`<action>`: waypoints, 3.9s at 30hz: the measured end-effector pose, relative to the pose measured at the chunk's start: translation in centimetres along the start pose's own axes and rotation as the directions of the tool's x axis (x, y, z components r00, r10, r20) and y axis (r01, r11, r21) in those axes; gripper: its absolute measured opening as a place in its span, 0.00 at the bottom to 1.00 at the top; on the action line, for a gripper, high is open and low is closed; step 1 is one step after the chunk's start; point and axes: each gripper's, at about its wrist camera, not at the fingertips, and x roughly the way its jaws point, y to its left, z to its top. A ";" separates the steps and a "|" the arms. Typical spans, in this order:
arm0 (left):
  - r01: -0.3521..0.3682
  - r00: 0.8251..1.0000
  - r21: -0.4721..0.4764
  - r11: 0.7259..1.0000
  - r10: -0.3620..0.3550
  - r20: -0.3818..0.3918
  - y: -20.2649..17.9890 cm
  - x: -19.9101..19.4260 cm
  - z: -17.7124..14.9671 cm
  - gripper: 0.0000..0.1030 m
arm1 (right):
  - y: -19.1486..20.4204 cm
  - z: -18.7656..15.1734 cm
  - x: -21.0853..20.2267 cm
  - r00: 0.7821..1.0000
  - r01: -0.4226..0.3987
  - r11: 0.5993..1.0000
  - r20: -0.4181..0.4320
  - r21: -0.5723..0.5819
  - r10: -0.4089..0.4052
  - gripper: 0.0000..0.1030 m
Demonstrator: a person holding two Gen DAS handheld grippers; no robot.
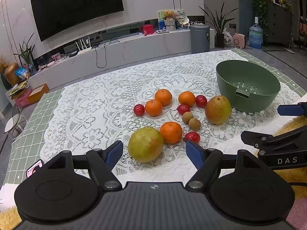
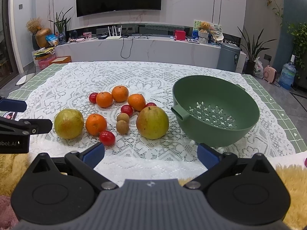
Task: Organize fruits
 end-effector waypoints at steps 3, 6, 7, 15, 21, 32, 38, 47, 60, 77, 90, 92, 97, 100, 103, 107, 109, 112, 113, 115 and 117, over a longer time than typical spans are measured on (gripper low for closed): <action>0.002 1.000 0.000 1.000 -0.002 -0.001 0.1 0.0 0.0 0.85 | 0.0 0.0 0.1 1.000 0.002 1.000 -0.003 0.002 -0.002 0.96; 0.002 1.000 0.001 1.000 -0.002 -0.001 0.1 0.0 0.0 0.85 | -0.1 0.0 0.2 1.000 0.002 1.000 -0.006 0.003 -0.002 0.96; 0.003 1.000 0.001 1.000 -0.003 -0.002 0.2 0.1 0.0 0.85 | -0.1 0.0 0.2 1.000 0.001 1.000 -0.006 0.005 -0.001 0.96; 0.002 1.000 0.000 1.000 -0.002 -0.003 0.2 0.1 -0.1 0.85 | -0.3 -0.1 0.4 1.000 -0.002 1.000 -0.012 0.016 0.002 0.96; 0.005 1.000 0.005 1.000 -0.005 -0.009 0.2 0.1 -0.1 0.85 | -0.3 -0.1 0.6 1.000 -0.003 1.000 -0.017 0.019 0.004 0.96; 0.004 1.000 0.003 1.000 -0.004 -0.010 0.1 0.1 -0.1 0.85 | -0.3 -0.1 0.6 1.000 -0.004 1.000 -0.021 0.021 0.005 0.96; 0.017 1.000 -0.006 1.000 -0.017 -0.008 0.2 0.0 -0.2 0.85 | -0.3 -0.2 0.6 1.000 -0.005 1.000 -0.024 0.019 0.006 0.96; 0.026 1.000 -0.014 1.000 -0.026 -0.010 0.4 -0.1 0.0 0.84 | -0.3 -0.2 0.6 1.000 -0.005 1.000 -0.026 0.021 0.005 0.96; 0.057 0.996 -0.045 0.997 -0.059 -0.060 1.6 1.1 0.6 0.69 | -0.4 0.0 1.1 0.999 -0.032 0.999 -0.043 0.030 0.034 0.96; 0.051 0.985 -0.055 0.997 -0.059 -0.164 3.3 7.2 1.3 0.76 | -0.3 2.7 6.7 0.990 -0.016 0.987 -0.134 0.158 0.038 0.77; 0.090 0.973 -0.120 0.989 -0.113 -0.204 4.0 10.5 0.8 0.80 | -1.0 3.8 10.7 0.990 0.052 0.972 -0.140 0.230 -0.020 0.76; 0.095 0.972 -0.139 0.986 -0.122 -0.201 4.2 11.0 0.8 0.80 | -1.0 3.9 11.3 0.989 0.057 0.969 -0.146 0.239 -0.022 0.73; 0.119 0.967 -0.205 0.972 -0.159 -0.196 4.8 12.0 0.8 0.82 | -1.1 3.9 12.6 0.988 0.072 0.963 -0.154 0.259 -0.032 0.69; 0.127 0.965 -0.236 0.963 -0.175 -0.195 5.1 12.6 0.7 0.83 | -1.1 3.8 13.3 0.986 0.069 0.963 -0.163 0.260 -0.026 0.66; 0.138 0.964 -0.273 0.952 -0.193 -0.183 5.6 12.8 0.6 0.82 | -1.2 3.8 13.7 0.986 0.056 0.961 -0.167 0.272 -0.010 0.61; 0.151 0.963 -0.285 0.947 -0.206 -0.172 5.6 12.9 0.5 0.79 | -1.3 3.6 13.7 0.987 0.050 0.961 -0.159 0.271 -0.007 0.61; 0.151 0.964 -0.282 0.947 -0.204 -0.168 5.6 12.9 0.5 0.79 | -1.3 3.6 13.7 0.988 0.048 0.961 -0.156 0.271 -0.006 0.61; 0.155 0.964 -0.297 0.942 -0.210 -0.163 5.8 12.9 0.4 0.79 | -1.4 3.5 13.6 0.988 0.045 0.960 -0.154 0.277 -0.002 0.61; 0.157 0.964 -0.301 0.941 -0.213 -0.161 5.9 12.9 0.4 0.79 | -1.4 3.5 13.5 0.988 0.044 0.960 -0.153 0.277 -0.001 0.61; 0.159 0.964 -0.307 0.938 -0.215 -0.158 6.0 12.8 0.3 0.79 | -1.4 3.5 13.5 0.988 0.042 0.959 -0.153 0.280 0.001 0.61; 0.148 0.966 -0.303 0.941 -0.203 -0.158 6.0 12.6 0.2 0.79 | -1.4 3.5 13.3 0.988 0.038 0.959 -0.152 0.281 0.005 0.61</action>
